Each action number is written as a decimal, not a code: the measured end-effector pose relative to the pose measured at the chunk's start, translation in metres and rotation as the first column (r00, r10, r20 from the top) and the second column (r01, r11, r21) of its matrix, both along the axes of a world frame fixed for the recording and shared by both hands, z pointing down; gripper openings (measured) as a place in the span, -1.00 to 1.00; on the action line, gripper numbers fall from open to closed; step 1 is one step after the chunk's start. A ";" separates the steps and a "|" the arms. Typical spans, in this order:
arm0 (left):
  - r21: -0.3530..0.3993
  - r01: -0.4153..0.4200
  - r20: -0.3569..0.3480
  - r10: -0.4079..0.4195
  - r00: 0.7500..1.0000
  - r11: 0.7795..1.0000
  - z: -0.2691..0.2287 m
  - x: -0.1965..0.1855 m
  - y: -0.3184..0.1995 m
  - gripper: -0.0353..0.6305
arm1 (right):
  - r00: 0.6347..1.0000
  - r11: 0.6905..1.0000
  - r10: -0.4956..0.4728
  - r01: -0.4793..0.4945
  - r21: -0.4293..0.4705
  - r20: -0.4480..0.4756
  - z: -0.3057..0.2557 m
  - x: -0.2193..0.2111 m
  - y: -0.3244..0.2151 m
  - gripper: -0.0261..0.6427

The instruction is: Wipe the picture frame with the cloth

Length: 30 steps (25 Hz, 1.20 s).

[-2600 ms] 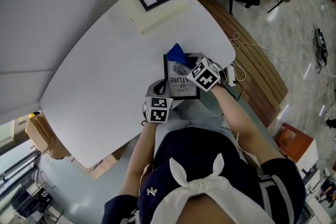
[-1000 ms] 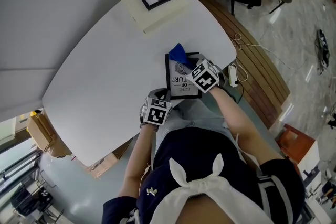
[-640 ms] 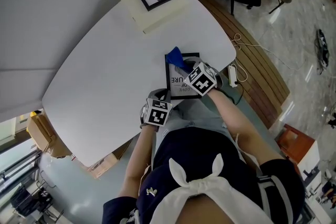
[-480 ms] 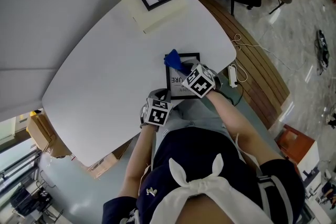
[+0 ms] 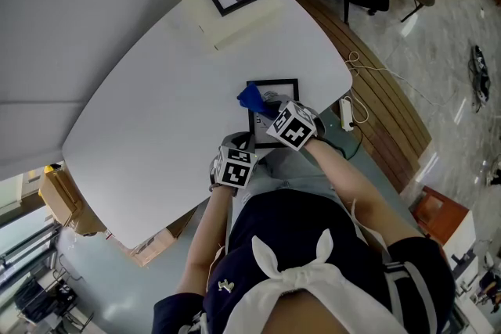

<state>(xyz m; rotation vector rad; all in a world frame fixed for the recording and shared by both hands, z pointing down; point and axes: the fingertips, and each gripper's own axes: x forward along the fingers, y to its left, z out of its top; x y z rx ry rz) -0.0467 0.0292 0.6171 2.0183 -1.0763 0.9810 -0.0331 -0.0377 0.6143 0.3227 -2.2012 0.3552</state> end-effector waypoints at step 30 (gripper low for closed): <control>0.048 -0.004 -0.016 0.004 1.000 0.999 -0.002 -0.001 0.000 -0.90 | 0.989 0.986 -0.146 0.147 -0.083 0.013 0.000 -0.013 0.048 -0.65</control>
